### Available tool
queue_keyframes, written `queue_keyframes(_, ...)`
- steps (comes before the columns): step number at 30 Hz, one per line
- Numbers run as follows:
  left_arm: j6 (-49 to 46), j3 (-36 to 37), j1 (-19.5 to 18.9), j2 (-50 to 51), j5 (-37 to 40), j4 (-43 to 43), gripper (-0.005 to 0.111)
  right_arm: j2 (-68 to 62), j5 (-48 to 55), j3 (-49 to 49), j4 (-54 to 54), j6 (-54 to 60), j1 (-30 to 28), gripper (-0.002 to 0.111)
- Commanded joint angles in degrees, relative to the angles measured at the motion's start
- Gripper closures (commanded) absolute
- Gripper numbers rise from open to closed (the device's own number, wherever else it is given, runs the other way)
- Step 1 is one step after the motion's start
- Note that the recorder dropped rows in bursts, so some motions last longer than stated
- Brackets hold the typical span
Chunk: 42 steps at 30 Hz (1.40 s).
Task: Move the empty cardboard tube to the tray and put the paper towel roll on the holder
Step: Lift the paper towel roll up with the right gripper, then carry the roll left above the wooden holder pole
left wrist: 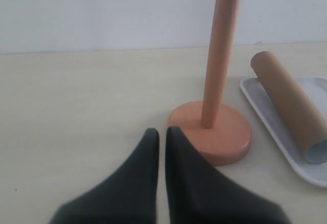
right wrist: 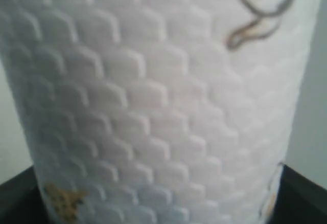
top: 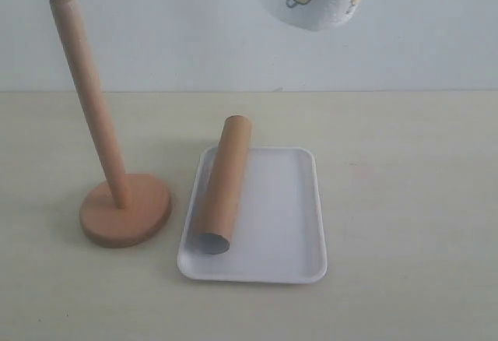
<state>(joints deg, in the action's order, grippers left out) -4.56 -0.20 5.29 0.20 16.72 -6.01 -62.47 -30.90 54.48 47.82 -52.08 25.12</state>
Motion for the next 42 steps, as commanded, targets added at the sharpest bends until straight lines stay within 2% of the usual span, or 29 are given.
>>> queue_keyframes(1, 0.2, 0.2, -0.1, -0.2, 0.0, 0.1, 0.103, -0.3, 1.6, 3.0, 0.3, 0.6, 5.8, 0.108)
queue_keyframes(7, 0.2, 0.2, -0.1, -0.2, 0.0, 0.1, 0.103, -8.6, 0.9, 8.9, -0.8, 2.5, 10.9, 0.108)
queue_keyframes(15, 0.2, 0.2, -0.1, -0.2, 0.0, 0.1, 0.103, -18.8, 5.8, 21.3, -0.8, 4.1, 17.3, 0.108)
queue_keyframes(30, 0.2, 0.2, -0.1, -0.2, 0.0, 0.1, 0.103, -35.2, 7.4, 40.3, -1.4, 2.7, 19.5, 0.109)
queue_keyframes(42, 0.2, 0.2, -0.1, -0.2, 0.0, 0.1, 0.103, -43.2, 9.9, 47.6, -1.1, 2.4, 21.2, 0.109)
